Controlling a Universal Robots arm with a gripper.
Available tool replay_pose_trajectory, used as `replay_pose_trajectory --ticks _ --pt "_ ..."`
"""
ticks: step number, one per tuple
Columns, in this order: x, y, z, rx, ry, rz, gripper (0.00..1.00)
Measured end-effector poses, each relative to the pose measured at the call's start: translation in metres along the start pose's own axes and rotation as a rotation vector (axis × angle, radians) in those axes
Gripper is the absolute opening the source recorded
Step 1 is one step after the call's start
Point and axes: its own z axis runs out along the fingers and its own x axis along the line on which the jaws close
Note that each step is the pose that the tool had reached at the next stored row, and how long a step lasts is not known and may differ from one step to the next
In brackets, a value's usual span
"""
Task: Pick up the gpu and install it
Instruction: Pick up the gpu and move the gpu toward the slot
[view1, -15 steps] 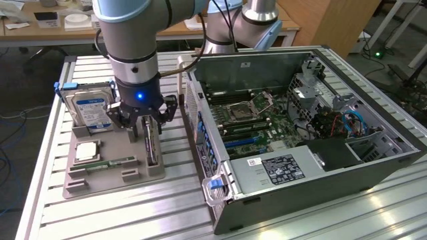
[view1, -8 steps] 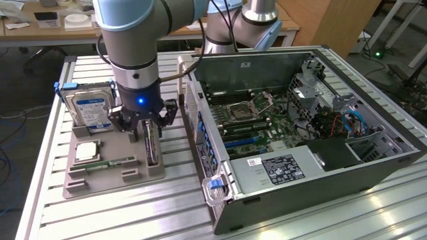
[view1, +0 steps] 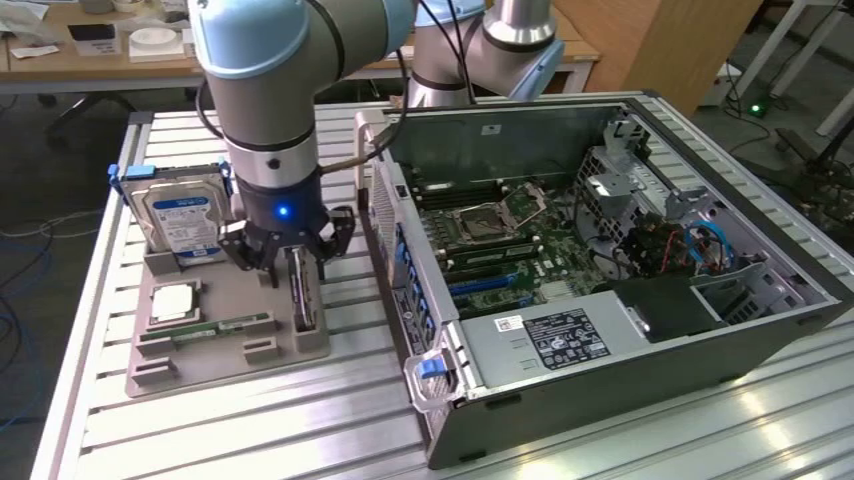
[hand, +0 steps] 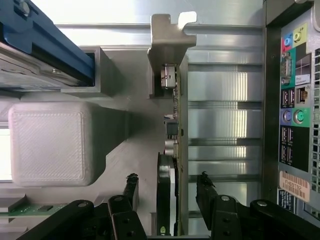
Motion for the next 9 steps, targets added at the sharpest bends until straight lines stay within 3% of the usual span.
replay_pose_trajectory --ticks 5,9 --pt "0.0001 -0.0002 0.0068 -0.0001 -0.0001 0.000 0.59" --pt "0.0001 -0.0002 0.0068 0.0000 0.0000 0.000 0.59"
